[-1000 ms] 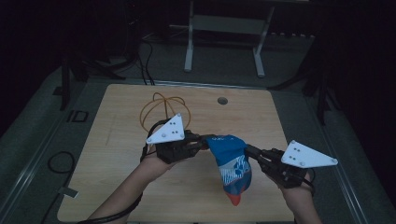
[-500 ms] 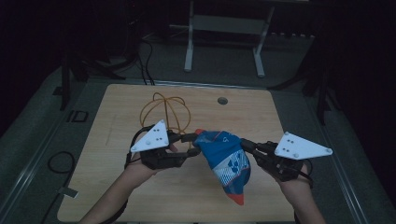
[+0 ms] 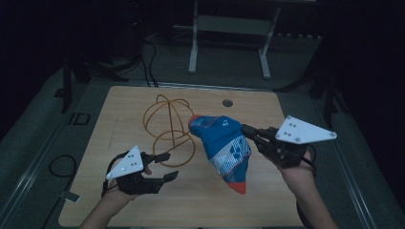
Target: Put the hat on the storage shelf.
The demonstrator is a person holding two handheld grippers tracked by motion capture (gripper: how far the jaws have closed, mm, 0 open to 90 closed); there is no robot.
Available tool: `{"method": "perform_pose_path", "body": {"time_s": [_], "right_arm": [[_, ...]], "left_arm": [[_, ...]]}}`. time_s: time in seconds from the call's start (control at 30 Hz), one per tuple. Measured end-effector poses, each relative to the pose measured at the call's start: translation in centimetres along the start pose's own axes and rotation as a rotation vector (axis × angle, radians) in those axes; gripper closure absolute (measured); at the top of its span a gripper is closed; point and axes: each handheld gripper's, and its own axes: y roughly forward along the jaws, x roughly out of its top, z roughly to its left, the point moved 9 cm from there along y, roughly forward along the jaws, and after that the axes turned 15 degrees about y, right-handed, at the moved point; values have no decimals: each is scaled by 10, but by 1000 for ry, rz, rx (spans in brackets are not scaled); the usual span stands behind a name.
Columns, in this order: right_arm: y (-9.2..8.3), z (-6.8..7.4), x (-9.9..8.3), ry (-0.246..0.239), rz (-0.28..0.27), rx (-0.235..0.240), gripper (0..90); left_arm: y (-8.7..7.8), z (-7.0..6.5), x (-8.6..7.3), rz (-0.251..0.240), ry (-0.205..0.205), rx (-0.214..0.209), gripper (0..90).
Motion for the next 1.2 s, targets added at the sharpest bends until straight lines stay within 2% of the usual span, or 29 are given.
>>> {"method": "perform_pose_path", "body": {"time_s": [0.03, 0.13, 0.2, 0.23, 0.27, 0.3, 0.5, 0.6, 0.67, 0.77, 0.83, 0.87, 0.9, 1.03, 1.1, 1.13, 1.17, 1.2], "right_arm": [[2, 0, 3, 1, -3, -1, 900], [11, -1, 19, -18, -14, -14, 900], [18, -2, 27, -24, -15, -20, 900], [18, -2, 27, -24, -15, -20, 900], [21, -3, 31, -28, -18, -23, 900], [29, -4, 40, -30, -21, -27, 900], [57, -5, 62, -39, -19, -34, 900], [72, -5, 72, -36, -13, -32, 900], [83, -4, 77, -33, -8, -35, 900], [101, -1, 83, -29, 4, -27, 900], [107, 0, 85, -30, 8, -27, 900], [124, 4, 90, -32, 20, -25, 900], [124, 4, 90, -32, 20, -25, 900], [153, 12, 95, -26, 39, -10, 900], [166, 17, 94, -22, 55, 0, 900], [166, 17, 94, -22, 55, 0, 900], [179, 22, 92, -29, 73, 6, 900], [179, 22, 92, -29, 73, 6, 900]], "left_arm": [[-3, 0, -7, 4, -9, 19, 357], [-7, -1, -24, 15, -29, 78, 260], [-9, -2, -36, 23, -49, 108, 124], [-9, -2, -36, 23, -49, 108, 90], [-13, -2, -50, 41, -64, 151, 90], [-15, -2, -58, 59, -75, 170, 15], [-27, -2, -93, 87, -110, 290, 14], [-28, -5, -104, 81, -130, 305, 15], [-27, -8, -111, 87, -142, 295, 15], [-25, -11, -116, 94, -133, 299, 15], [-24, -11, -117, 93, -136, 295, 15], [-24, -11, -116, 87, -129, 295, 15], [-24, -11, -116, 87, -129, 295, 15], [-27, -8, -116, 80, -126, 305, 16], [-31, -5, -117, 68, -138, 315, 16], [-31, -5, -117, 68, -138, 315, 16], [-33, -3, -117, 54, -147, 322, 16], [-33, -3, -117, 54, -147, 322, 16]]}}
